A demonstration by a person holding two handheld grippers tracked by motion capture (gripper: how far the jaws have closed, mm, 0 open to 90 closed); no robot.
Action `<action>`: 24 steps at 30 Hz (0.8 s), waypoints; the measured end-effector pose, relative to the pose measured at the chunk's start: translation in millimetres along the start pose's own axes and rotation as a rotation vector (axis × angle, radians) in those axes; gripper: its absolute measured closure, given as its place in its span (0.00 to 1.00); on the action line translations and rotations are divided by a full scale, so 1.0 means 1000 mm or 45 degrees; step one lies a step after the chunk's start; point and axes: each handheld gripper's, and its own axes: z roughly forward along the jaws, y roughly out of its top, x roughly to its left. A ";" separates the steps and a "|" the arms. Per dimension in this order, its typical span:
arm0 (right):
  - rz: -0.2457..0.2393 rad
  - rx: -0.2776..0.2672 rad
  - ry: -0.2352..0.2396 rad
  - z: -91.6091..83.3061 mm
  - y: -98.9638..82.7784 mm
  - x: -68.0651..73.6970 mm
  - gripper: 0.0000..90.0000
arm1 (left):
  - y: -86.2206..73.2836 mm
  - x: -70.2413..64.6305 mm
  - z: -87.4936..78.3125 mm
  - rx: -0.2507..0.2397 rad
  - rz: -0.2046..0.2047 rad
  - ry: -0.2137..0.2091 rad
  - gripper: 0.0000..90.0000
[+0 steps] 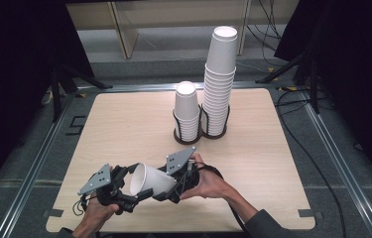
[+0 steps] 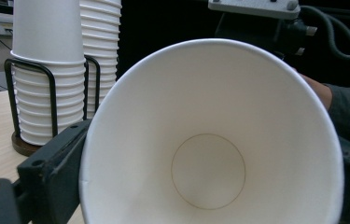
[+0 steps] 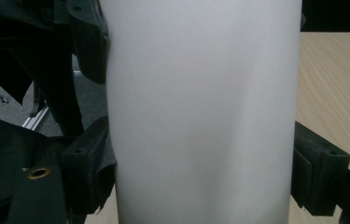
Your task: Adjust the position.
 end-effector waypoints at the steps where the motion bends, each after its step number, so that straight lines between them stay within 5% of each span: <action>1: 0.002 0.006 -0.001 -0.001 -0.001 -0.001 0.24 | 0.000 0.000 0.000 0.004 0.005 -0.002 0.08; 6: 0.014 0.066 -0.027 0.002 -0.003 0.001 0.22 | 0.000 0.000 0.001 0.072 0.037 0.016 0.10; 13: -0.071 0.270 -0.128 0.005 0.002 0.007 0.19 | -0.001 0.000 0.004 0.177 0.083 0.033 0.12; 24: -0.123 0.354 -0.105 0.015 0.005 0.011 0.20 | -0.004 -0.005 0.010 0.270 0.148 0.008 0.12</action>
